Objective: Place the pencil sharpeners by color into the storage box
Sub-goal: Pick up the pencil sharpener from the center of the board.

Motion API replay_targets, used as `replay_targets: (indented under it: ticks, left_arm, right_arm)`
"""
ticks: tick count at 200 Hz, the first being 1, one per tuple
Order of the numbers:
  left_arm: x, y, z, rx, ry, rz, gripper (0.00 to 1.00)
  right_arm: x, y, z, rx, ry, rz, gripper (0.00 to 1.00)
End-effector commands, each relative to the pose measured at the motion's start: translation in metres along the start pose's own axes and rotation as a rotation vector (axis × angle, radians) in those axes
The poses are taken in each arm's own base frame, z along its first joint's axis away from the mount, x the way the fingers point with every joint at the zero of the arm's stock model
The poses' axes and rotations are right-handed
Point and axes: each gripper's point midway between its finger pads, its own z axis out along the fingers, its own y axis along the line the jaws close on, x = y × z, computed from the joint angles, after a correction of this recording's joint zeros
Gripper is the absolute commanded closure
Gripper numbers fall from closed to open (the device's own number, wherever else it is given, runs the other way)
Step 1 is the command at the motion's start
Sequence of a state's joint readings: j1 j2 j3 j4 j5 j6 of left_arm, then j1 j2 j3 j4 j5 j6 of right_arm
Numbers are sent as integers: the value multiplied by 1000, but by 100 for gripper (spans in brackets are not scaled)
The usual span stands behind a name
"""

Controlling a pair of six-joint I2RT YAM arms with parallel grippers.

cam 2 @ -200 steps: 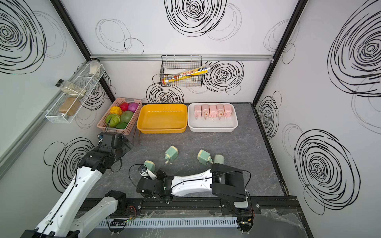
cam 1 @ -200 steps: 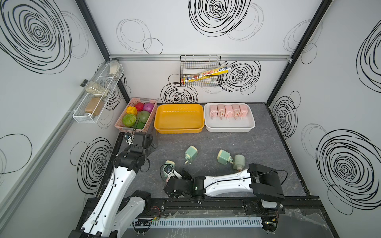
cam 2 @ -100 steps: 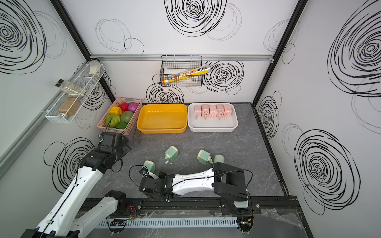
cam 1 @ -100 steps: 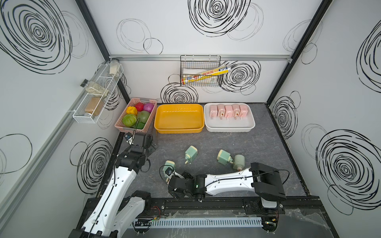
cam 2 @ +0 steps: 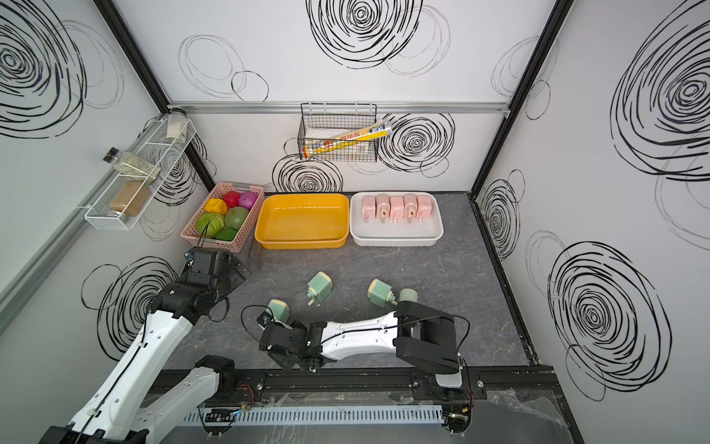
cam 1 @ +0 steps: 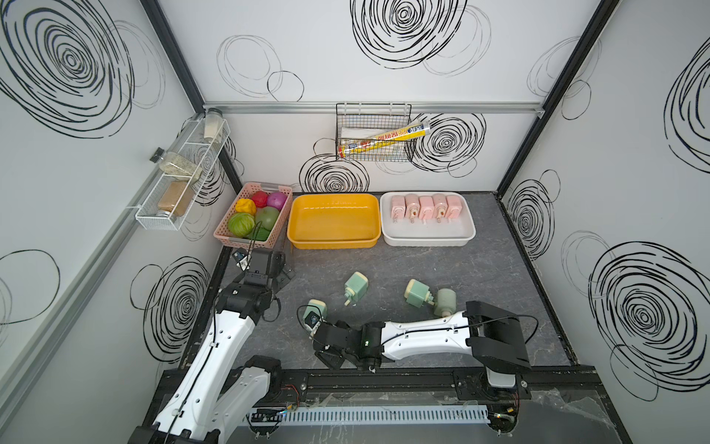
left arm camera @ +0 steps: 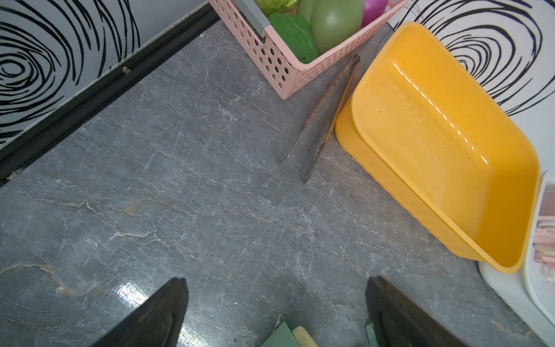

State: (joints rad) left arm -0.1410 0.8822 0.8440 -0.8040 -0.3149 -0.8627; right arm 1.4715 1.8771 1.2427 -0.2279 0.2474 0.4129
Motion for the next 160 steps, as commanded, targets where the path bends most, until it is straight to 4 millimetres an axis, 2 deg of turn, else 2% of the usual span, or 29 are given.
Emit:
replay_targets:
  ticks: [1, 23, 44, 63, 79, 96, 115, 143, 160]
  left_arm:
    - [-4, -5, 2, 24, -14, -5, 1]
    - [-4, -8, 0, 39, -7, -6, 1]
    - [-3, -13, -3, 70, 1, -3, 1]
    - [-6, -22, -10, 127, -19, 5, 1]
    - [-10, -36, -20, 203, -60, 25, 1]
    - [-11, -53, -31, 284, -95, 51, 1]
    - [-8, -70, -38, 335, -115, 88, 1]
    - [5, -105, -43, 434, -92, 167, 1]
    - [14, -125, -44, 478, -80, 230, 1]
  right_arm:
    - [2, -5, -1, -12, 3, -7, 41]
    - [2, -8, -7, -9, 9, -42, 45]
    - [4, -8, -20, -45, 19, -92, 55]
    - [8, -11, -36, -97, 27, -148, 73]
    - [10, -15, -51, -146, 28, -191, 100]
    - [10, -23, -68, -192, 19, -249, 100]
    - [3, -46, -83, -208, -2, -252, 100]
    - [-34, -78, -119, -269, -158, -225, 100]
    - [-57, -91, -144, -310, -271, -245, 100]
